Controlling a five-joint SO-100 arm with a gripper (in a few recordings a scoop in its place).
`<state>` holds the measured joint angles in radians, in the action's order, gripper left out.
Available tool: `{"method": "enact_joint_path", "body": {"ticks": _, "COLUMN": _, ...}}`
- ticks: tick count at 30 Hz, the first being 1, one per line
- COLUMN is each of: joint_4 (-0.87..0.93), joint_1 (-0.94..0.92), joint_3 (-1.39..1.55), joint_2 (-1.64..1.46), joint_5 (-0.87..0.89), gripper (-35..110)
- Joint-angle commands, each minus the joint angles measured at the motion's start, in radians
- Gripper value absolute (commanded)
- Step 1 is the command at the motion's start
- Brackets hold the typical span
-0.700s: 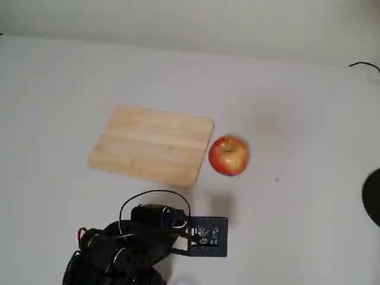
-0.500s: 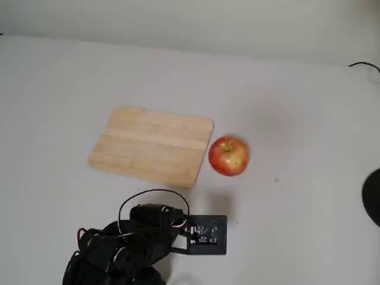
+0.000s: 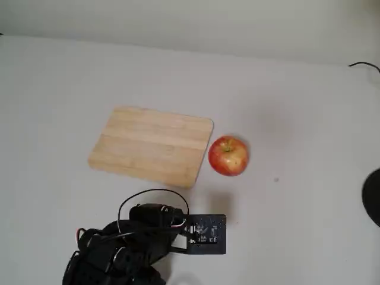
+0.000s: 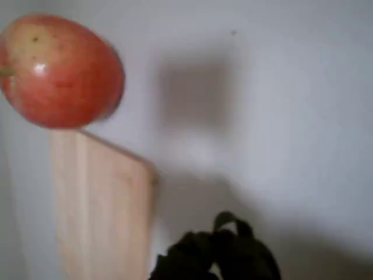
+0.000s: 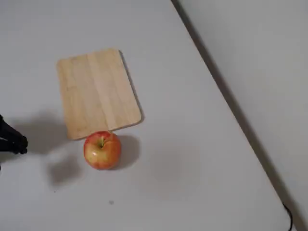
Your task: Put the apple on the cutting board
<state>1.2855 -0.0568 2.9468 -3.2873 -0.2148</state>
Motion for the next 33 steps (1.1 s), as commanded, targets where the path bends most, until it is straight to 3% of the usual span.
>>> {"method": "enact_joint_path", "body": {"ticks": 1, "joint_4": 0.002, "joint_1": 0.005, "joint_3": 0.025, "joint_2": -0.002, "joint_5": -0.011, "gripper": 0}}
{"method": "enact_joint_path", "body": {"ticks": 15, "joint_4": -0.074, "joint_1": -0.049, "joint_3": 0.017, "joint_2": -0.002, "joint_5": -0.041, "gripper": 1}}
{"method": "enact_joint_path", "body": {"ticks": 22, "joint_4": -0.175, "joint_1": -0.106, "joint_3": -0.087, "joint_2": 0.021, "joint_5": -0.086, "gripper": 27}}
{"method": "enact_joint_path", "body": {"ticks": 27, "joint_4": -0.270, "joint_1": -0.074, "joint_3": -0.342, "joint_2": 0.460, "joint_5": -0.109, "gripper": 37}}
{"method": "enact_joint_path", "body": {"ticks": 30, "joint_4": -0.262, "joint_1": -0.067, "joint_3": -0.580, "joint_2": 0.785, "joint_5": -0.100, "gripper": 38}}
{"method": "enact_joint_path", "body": {"ticks": 33, "joint_4": -0.222, "joint_1": -0.069, "joint_3": -0.761, "joint_2": 0.999, "joint_5": -0.097, "gripper": 49}}
